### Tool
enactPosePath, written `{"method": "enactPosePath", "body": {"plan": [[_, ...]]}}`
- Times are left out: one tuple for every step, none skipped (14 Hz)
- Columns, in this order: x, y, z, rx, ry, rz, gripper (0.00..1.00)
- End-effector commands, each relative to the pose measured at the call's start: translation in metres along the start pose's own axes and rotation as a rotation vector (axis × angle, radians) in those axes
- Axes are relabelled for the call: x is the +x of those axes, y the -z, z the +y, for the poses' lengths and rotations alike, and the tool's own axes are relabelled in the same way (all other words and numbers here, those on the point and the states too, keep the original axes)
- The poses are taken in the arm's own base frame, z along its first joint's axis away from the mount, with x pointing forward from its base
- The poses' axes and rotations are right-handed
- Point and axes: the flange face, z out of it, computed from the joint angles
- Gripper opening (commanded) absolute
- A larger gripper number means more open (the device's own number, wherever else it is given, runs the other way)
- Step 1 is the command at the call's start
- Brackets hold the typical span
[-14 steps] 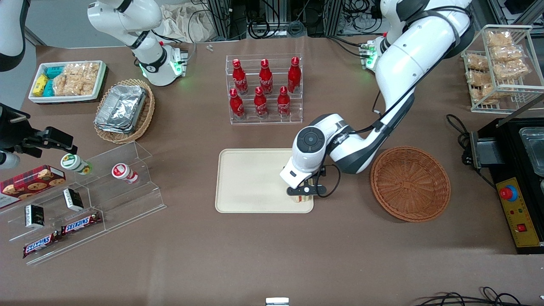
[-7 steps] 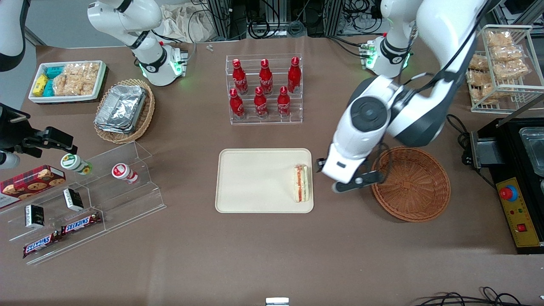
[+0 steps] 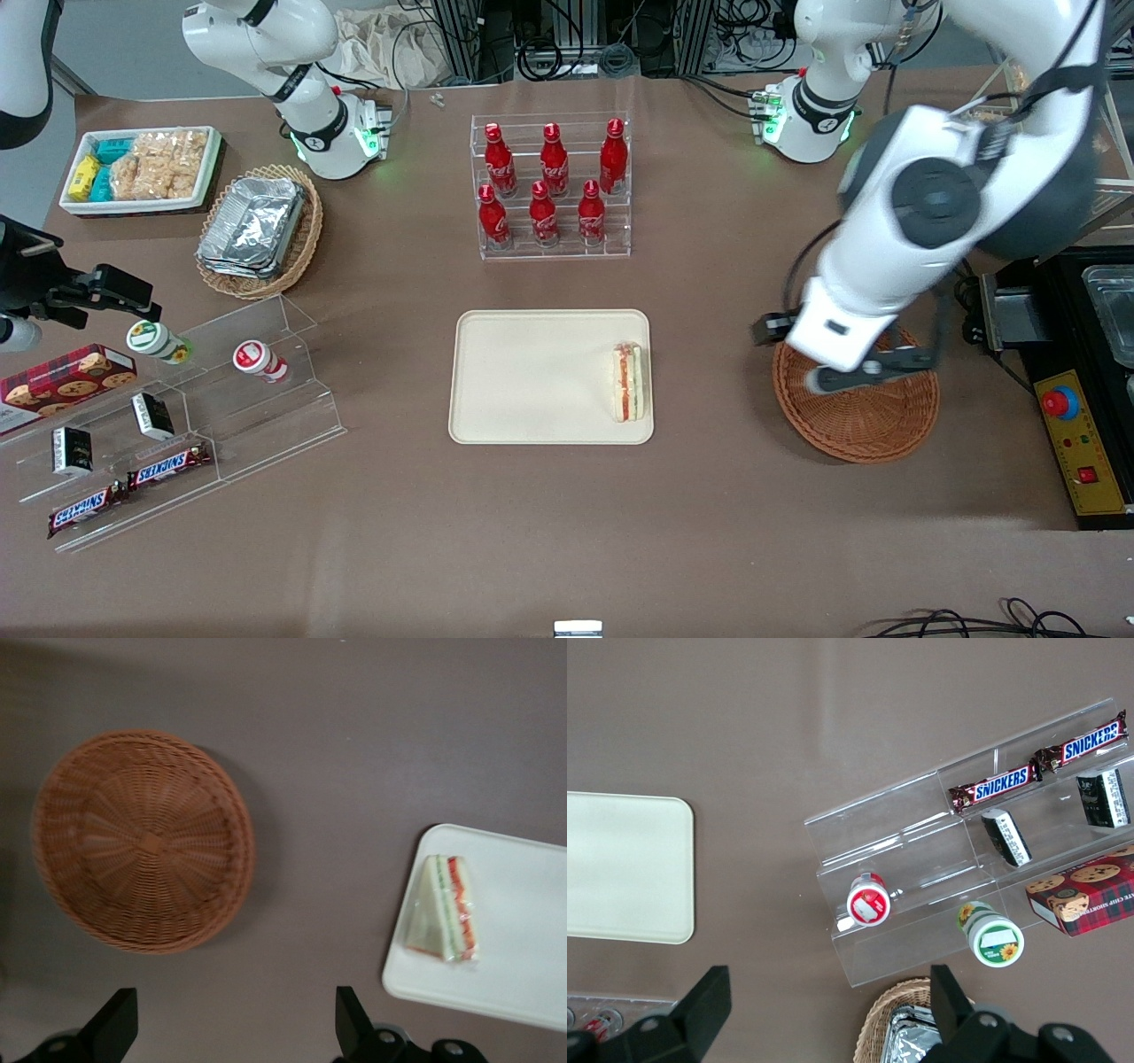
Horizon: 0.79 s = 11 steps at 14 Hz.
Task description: Place sandwich from basket to tray
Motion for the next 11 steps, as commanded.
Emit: {"method": "enactPosePath", "body": {"plan": [[-0.012, 0.030, -0.072, -0.004, -0.101, -0.015, 1.00], [-0.015, 0.035, -0.090, -0.023, -0.146, -0.019, 1.00], [-0.019, 0.036, -0.113, -0.030, -0.184, -0.023, 1.00], [-0.026, 0.036, -0.132, -0.023, -0.233, -0.022, 1.00], [-0.033, 0.033, -0.145, -0.028, -0.259, -0.026, 1.00], [-0.037, 0.029, -0.149, -0.028, -0.267, -0.017, 1.00], [-0.039, 0.023, -0.153, -0.025, -0.267, -0.012, 1.00], [-0.040, 0.020, -0.154, -0.019, -0.301, -0.016, 1.00], [-0.036, 0.023, -0.156, -0.021, -0.332, -0.017, 1.00], [-0.031, 0.028, -0.157, -0.020, -0.352, -0.020, 1.00], [-0.026, 0.034, -0.157, -0.022, -0.391, -0.024, 1.00]]}}
